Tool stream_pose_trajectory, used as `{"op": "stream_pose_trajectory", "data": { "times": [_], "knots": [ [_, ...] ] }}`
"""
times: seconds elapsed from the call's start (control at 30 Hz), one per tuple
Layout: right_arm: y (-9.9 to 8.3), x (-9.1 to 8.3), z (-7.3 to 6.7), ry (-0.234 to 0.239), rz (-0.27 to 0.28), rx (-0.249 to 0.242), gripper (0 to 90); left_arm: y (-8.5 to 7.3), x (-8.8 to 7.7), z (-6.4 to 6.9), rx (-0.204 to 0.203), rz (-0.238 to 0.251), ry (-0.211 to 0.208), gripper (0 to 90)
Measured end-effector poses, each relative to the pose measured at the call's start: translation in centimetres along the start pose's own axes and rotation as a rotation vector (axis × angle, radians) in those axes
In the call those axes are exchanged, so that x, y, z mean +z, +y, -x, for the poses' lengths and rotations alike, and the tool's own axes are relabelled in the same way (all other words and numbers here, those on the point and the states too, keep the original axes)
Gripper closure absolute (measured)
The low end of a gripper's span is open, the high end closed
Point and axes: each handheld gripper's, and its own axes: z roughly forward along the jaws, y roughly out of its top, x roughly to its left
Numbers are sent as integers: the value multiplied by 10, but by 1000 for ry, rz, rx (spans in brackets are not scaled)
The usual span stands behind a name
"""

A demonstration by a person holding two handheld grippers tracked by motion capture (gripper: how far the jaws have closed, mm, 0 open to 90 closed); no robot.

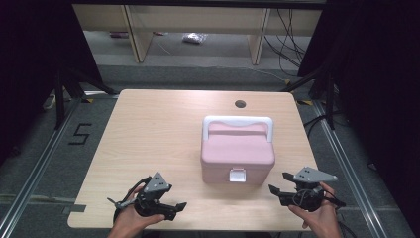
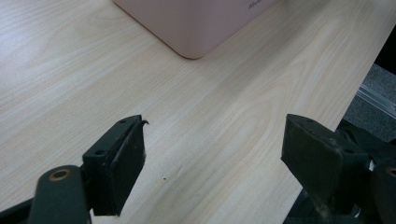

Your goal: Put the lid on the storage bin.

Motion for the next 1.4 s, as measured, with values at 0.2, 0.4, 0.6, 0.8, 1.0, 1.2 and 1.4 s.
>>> {"op": "stream_pose_trajectory", "data": {
  "times": [0.2,0.4,0.6,0.8,1.0,1.2,1.4],
  "knots": [
    [-5,-1,-4,17,3,-33,283,-2,0,2,-1,12,4,186],
    [-12,0,-5,28,7,-36,267,-6,-2,2,18,-11,13,186],
    [-22,0,-6,40,-15,-36,242,-11,-3,4,17,-4,21,185],
    [-29,0,-11,45,-41,-55,222,-16,-4,3,61,-17,36,184],
    [-34,3,-15,56,-69,-81,225,-20,-4,5,52,-11,29,184],
    [-39,6,-16,73,-101,-65,230,-24,-2,4,48,-21,34,184],
    [-45,6,-18,66,-117,-68,227,-25,-3,5,55,-15,35,184]
  ]
}}
